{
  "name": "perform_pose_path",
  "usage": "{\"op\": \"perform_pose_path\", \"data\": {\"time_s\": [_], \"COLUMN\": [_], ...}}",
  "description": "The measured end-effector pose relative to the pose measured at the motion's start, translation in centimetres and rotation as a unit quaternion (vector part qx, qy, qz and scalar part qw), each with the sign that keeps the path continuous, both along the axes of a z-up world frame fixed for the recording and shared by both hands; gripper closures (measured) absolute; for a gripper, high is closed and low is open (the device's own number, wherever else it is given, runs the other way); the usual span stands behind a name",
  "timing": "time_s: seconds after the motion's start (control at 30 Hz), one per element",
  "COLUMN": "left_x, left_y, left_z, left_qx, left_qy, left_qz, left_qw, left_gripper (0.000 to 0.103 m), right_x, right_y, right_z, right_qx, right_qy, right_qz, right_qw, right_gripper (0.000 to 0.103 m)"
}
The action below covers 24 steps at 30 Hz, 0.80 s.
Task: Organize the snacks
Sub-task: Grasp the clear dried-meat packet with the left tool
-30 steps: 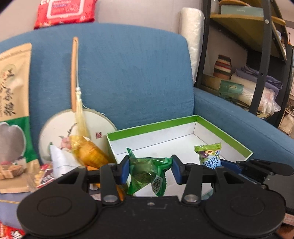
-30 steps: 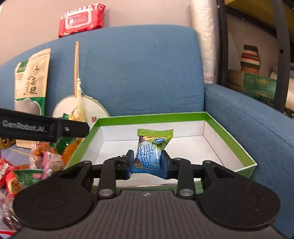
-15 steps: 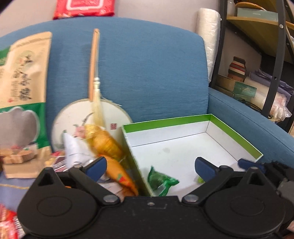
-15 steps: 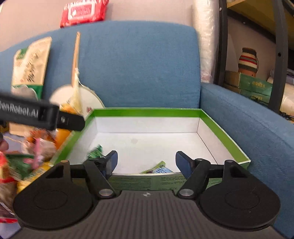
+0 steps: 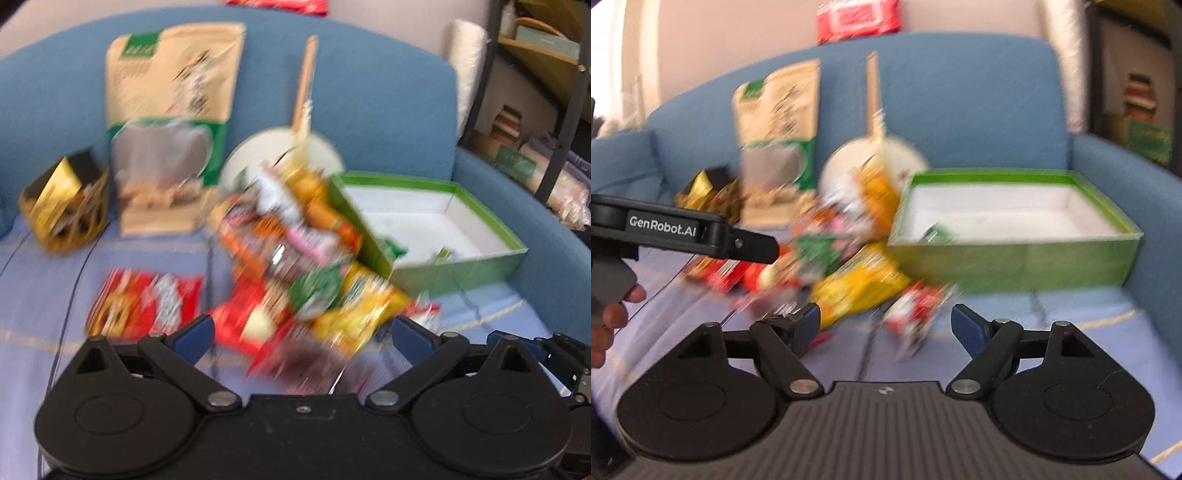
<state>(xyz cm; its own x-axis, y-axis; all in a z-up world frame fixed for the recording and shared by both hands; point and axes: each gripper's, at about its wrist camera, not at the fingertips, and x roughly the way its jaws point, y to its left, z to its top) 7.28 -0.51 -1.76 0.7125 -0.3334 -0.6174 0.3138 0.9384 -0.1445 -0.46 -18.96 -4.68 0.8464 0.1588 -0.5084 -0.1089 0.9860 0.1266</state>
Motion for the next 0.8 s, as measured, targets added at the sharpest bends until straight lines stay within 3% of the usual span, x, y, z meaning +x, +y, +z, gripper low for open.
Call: {"op": "perform_pose_path", "data": {"time_s": [0.2,0.4,0.6,0.7,0.8], "left_x": [-0.7,-0.3,3.6,5.7,7.0], "left_y": [3.2,4.7,3.4,2.4,2.3], "left_z": [-2.1,-2.7,-2.6,-3.8,-4.8], "left_qx": [-0.029,-0.047,-0.071,-0.073,-0.113], "left_qy": [0.052,0.060,0.073,0.104,0.141], "left_qz": [0.024,0.023,-0.051,-0.076,-0.081], "left_qw": [0.9979,0.9968,0.9935,0.9889,0.9803], "left_gripper": [0.000,0.000,0.000,0.000,0.000], "right_x": [0.4,2.0,3.5,3.9,4.3], "right_y": [2.6,4.4,5.7,6.0,6.0], "right_z": [-0.6,-0.5,-1.5,-2.0,-2.4], "right_qx": [-0.014,-0.019,0.026,0.049,0.044], "right_qy": [0.023,0.041,0.074,0.084,0.085], "right_qz": [0.038,0.068,0.057,0.051,0.045], "right_qw": [0.999,0.997,0.995,0.994,0.994], "right_gripper": [0.000,0.000,0.000,0.000,0.000]}}
